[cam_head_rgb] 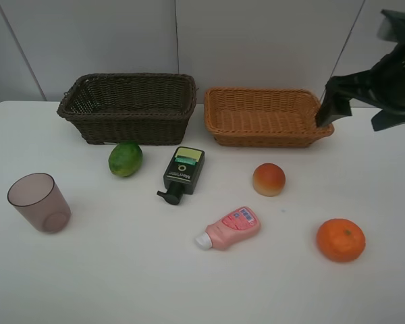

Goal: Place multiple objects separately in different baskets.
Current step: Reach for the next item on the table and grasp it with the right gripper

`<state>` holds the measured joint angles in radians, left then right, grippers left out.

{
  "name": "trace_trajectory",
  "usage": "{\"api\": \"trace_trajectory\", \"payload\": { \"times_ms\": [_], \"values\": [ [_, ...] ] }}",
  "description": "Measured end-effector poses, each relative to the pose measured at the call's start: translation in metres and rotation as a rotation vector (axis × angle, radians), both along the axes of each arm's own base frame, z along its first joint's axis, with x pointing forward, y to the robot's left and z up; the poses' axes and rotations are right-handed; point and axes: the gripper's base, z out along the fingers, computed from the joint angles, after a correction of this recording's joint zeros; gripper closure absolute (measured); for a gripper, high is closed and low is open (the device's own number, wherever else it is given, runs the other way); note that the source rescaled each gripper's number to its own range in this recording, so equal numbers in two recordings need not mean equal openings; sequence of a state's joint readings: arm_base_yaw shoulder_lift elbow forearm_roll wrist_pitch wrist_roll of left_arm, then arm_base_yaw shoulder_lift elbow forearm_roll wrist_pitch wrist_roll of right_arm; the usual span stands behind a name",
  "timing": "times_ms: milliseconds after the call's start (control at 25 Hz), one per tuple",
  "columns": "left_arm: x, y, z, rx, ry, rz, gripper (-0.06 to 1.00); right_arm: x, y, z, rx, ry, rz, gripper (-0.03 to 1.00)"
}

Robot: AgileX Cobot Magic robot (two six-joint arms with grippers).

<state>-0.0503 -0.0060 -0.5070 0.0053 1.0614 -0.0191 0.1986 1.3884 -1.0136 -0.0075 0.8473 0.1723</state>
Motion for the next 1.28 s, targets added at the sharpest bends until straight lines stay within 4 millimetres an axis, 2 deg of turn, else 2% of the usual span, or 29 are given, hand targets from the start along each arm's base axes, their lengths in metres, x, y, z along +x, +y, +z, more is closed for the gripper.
{"api": "trace_trajectory", "payload": {
  "times_ms": [240, 480, 640, 800, 1080, 1280],
  "values": [
    [0.000, 0.000, 0.000, 0.000, 0.000, 0.000, -0.06, 0.034, 0.042, -0.047, 0.000, 0.142, 0.015, -0.01],
    [0.000, 0.000, 0.000, 0.000, 0.000, 0.000, -0.06, 0.046, 0.078, -0.084, 0.000, 0.173, -0.007, -0.03],
    [0.000, 0.000, 0.000, 0.000, 0.000, 0.000, -0.06, 0.053, 0.081, -0.102, -0.039, 0.160, -0.044, -0.03],
    [0.000, 0.000, 0.000, 0.000, 0.000, 0.000, -0.06, 0.058, 0.078, -0.110, -0.089, 0.139, -0.053, -0.03],
    [0.000, 0.000, 0.000, 0.000, 0.000, 0.000, -0.06, 0.063, 0.085, -0.120, -0.055, 0.110, -0.058, -0.03],
    [0.000, 0.000, 0.000, 0.000, 0.000, 0.000, -0.06, 0.065, 0.088, -0.139, -0.047, 0.150, -0.071, -0.03]
  ]
}}
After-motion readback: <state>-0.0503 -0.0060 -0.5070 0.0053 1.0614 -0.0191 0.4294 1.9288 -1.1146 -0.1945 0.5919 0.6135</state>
